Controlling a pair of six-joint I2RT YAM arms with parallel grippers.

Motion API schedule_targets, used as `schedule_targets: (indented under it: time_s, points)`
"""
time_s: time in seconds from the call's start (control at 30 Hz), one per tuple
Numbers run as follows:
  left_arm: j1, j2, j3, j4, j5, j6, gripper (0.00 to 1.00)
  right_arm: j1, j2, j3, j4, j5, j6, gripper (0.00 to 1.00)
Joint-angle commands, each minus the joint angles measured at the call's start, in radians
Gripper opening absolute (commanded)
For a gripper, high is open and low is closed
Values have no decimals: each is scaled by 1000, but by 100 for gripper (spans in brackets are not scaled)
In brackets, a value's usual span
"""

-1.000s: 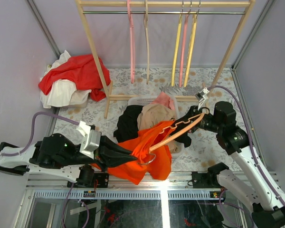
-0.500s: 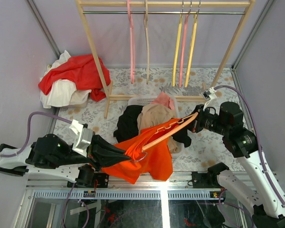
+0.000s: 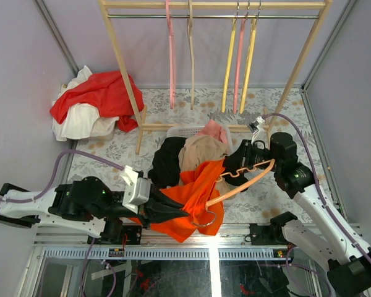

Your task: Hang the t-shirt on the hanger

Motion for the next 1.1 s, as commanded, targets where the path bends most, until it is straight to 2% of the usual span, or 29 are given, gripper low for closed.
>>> schedule_targets:
  time_s: [0.0, 0.2, 0.47, 0.67, 0.97, 1.07]
  points:
    - [-256, 3, 92, 283, 136, 37, 0, -15, 37, -20, 119, 59, 23, 0]
    - [-256, 4, 80, 295, 135, 21, 0, -16, 65, 6, 124, 67, 5, 0]
    - [-255, -118, -19, 262, 42, -76, 0, -16, -14, 120, -95, 200, -127, 0]
    - [-255, -214, -81, 228, -10, -128, 0, -17, -88, 163, -168, 268, -146, 0]
    - [-256, -231, -73, 208, -7, -131, 0, -16, -121, 202, -244, 383, -180, 0]
    - [-256, -214, -42, 154, -35, -135, 0, -16, -121, 229, -276, 409, -193, 0]
